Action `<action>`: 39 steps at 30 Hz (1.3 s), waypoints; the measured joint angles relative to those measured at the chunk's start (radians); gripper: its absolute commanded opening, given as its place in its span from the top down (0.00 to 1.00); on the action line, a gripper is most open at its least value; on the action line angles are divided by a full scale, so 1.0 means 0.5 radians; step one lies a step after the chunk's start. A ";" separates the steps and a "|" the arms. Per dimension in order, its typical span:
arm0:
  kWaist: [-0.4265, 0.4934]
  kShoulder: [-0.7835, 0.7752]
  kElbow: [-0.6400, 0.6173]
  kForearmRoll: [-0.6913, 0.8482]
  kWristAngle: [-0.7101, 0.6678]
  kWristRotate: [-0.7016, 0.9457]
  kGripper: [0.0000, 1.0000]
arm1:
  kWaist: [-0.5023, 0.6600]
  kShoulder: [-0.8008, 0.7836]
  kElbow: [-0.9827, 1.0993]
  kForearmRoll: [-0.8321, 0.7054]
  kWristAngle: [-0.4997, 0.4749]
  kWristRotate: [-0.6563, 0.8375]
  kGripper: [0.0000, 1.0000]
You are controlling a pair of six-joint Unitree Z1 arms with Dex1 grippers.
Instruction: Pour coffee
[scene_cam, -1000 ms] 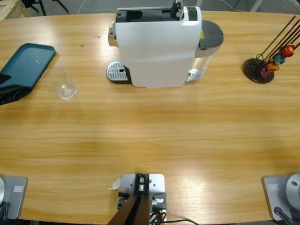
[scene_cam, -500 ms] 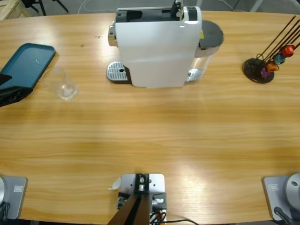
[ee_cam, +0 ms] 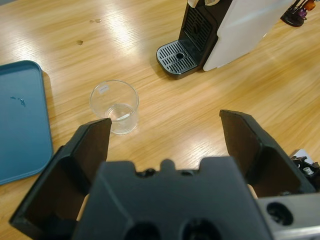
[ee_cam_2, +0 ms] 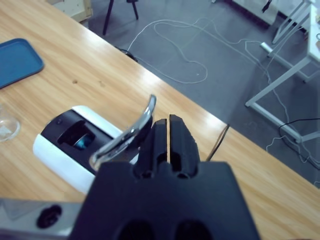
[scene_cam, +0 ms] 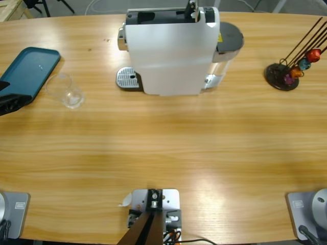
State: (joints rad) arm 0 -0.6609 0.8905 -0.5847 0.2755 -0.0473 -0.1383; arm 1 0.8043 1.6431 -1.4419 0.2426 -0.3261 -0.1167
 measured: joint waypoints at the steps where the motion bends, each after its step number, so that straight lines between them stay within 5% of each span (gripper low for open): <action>1: 0.000 0.000 0.000 0.000 0.000 0.000 0.06 | 0.000 0.005 -0.010 0.000 -0.005 -0.011 1.00; 16: 0.000 0.000 0.000 0.000 -0.001 0.000 0.06 | 0.271 0.071 -0.175 0.146 -0.162 0.049 1.00; 39: 0.000 0.000 0.000 0.000 -0.001 0.000 0.05 | 0.271 0.410 -0.293 0.072 -0.031 0.087 1.00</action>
State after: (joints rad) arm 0 -0.6609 0.8904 -0.5847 0.2756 -0.0478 -0.1382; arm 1 0.9397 1.8480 -1.5884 0.2784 -0.3414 -0.0731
